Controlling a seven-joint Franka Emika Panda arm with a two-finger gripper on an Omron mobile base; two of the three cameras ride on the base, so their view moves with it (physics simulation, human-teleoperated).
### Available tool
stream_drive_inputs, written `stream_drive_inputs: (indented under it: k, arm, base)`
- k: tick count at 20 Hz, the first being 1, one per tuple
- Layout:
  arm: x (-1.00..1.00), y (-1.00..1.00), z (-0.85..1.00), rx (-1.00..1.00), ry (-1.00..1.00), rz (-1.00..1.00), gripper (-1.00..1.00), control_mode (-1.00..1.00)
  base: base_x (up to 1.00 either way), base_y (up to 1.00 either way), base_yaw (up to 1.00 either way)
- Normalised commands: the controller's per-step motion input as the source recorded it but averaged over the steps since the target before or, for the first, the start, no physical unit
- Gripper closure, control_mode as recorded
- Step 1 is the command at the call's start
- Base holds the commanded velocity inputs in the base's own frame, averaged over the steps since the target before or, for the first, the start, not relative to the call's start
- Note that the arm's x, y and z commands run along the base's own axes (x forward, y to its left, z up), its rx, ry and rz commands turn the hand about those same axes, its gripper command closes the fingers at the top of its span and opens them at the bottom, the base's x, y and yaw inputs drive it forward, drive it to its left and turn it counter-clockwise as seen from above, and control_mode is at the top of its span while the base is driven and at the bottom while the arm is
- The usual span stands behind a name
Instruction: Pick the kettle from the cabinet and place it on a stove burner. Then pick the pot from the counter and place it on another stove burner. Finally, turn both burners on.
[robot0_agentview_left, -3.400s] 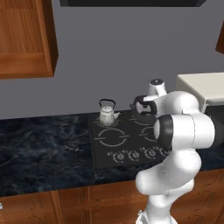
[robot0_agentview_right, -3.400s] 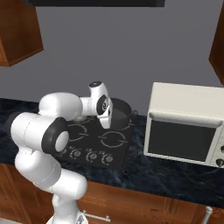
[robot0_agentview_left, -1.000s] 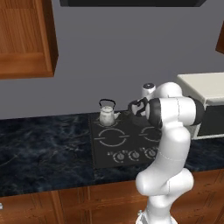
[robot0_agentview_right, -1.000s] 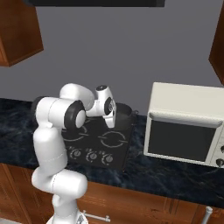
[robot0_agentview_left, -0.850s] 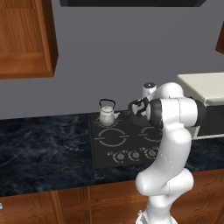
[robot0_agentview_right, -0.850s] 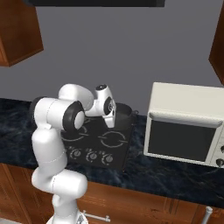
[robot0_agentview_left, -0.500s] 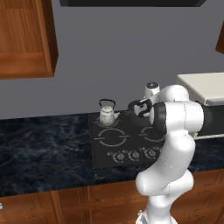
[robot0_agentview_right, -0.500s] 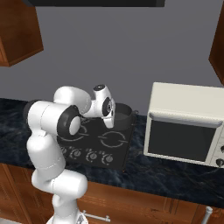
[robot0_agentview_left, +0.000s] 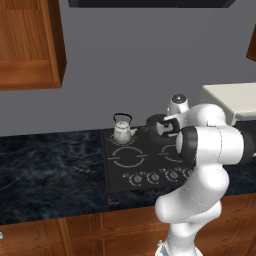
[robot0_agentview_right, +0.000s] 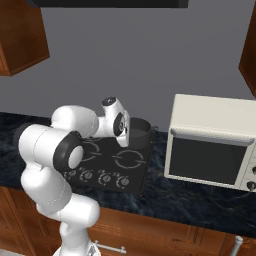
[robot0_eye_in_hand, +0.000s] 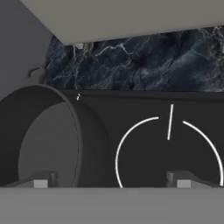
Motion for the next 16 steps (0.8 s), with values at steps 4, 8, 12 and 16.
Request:
stream_drive_inputs:
  k: [4, 8, 12, 16]
  arm:
    - [-0.2, 0.04, 0.38, -0.08, -0.09, 0.05, -1.0, -1.0]
    - [-0.2, 0.08, 0.44, -0.07, -0.08, 0.06, -1.0, -1.0]
    - [-0.18, 0.1, 0.53, -0.03, -0.03, 0.05, -1.0, -1.0]
    - [-0.01, 0.12, 0.61, 0.0, 0.02, 0.05, -1.0, -1.0]
  base:
    - [0.0, 0.0, 0.0]
    - [0.0, 0.0, 0.0]
    - [0.0, 0.0, 0.0]
    - [0.0, 0.0, 0.0]
